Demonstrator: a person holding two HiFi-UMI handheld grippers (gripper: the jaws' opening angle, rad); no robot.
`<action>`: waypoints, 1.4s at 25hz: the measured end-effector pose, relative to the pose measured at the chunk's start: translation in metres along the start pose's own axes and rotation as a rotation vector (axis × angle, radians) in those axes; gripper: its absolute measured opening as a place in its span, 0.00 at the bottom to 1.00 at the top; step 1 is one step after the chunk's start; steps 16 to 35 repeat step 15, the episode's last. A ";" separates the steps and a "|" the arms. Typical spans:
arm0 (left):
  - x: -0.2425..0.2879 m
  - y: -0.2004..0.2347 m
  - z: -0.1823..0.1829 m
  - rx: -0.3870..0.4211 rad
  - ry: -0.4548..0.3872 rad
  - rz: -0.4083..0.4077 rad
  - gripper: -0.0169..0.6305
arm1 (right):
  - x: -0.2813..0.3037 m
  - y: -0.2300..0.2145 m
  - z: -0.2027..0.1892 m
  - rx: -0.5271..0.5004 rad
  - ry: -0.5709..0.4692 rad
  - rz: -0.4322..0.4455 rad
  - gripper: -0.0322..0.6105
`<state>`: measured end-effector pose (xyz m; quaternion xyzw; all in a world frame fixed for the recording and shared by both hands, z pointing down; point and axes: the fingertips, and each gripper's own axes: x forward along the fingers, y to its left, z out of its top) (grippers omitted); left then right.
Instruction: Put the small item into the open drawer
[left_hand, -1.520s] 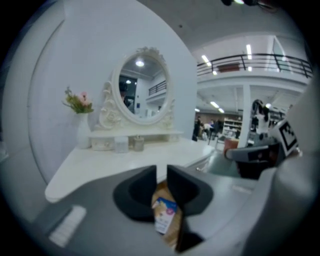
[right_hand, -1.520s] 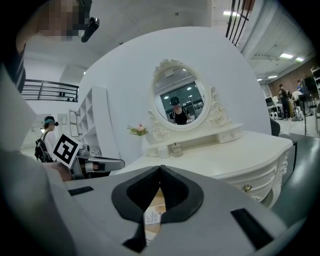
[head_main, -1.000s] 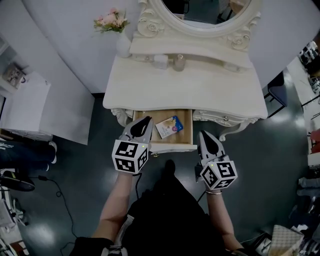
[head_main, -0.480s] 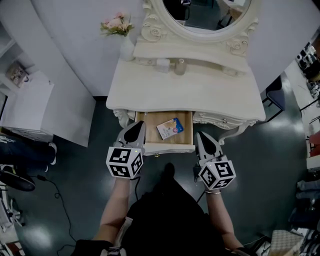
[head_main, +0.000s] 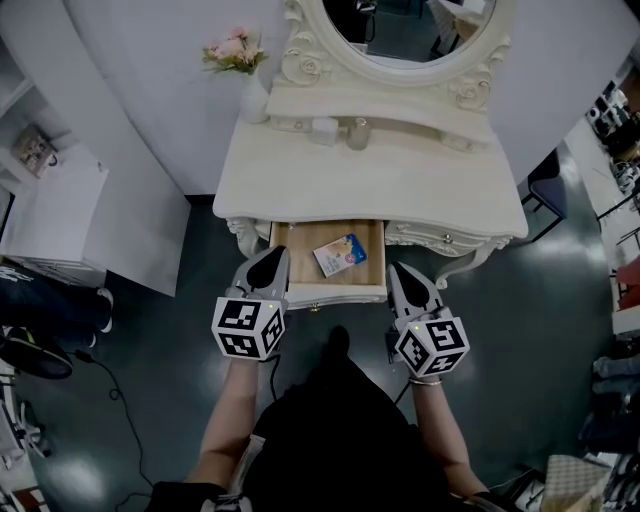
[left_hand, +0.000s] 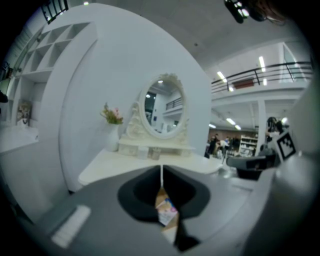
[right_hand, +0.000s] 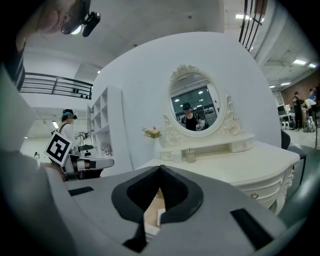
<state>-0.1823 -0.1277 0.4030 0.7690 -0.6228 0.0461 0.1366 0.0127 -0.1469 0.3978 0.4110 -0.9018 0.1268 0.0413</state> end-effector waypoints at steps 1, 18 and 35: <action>-0.001 0.000 -0.001 0.002 0.000 -0.002 0.05 | -0.001 0.000 0.000 -0.001 -0.001 -0.001 0.05; -0.014 -0.008 0.001 -0.039 -0.030 -0.043 0.05 | -0.005 0.008 0.003 -0.006 -0.018 -0.002 0.05; -0.014 -0.008 0.001 -0.039 -0.030 -0.043 0.05 | -0.005 0.008 0.003 -0.006 -0.018 -0.002 0.05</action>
